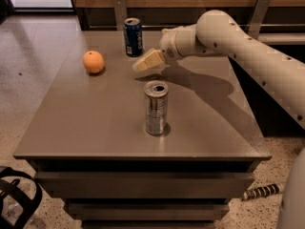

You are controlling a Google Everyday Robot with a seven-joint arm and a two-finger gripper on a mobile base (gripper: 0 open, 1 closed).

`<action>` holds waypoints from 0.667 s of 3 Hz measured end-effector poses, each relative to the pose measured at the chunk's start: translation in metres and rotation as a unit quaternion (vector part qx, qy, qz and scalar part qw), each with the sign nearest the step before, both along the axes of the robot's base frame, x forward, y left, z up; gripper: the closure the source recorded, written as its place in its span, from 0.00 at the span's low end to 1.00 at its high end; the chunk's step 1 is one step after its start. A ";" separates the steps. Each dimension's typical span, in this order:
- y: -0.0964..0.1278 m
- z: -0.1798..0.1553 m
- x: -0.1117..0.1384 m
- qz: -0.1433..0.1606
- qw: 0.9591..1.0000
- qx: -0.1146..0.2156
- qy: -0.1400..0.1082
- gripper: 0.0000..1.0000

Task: Pick pepsi can

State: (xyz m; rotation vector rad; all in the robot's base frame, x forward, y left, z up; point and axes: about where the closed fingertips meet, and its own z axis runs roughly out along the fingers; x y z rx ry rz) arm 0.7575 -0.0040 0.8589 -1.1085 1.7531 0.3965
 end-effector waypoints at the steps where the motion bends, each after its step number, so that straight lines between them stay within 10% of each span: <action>1: 0.007 -0.003 0.024 -0.006 1.000 0.020 0.001 0.00; 2: 0.007 0.005 0.040 -0.018 0.999 0.036 -0.005 0.00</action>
Offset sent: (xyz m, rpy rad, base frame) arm 0.0585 -0.0017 0.0230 0.1116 -0.0354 -0.0805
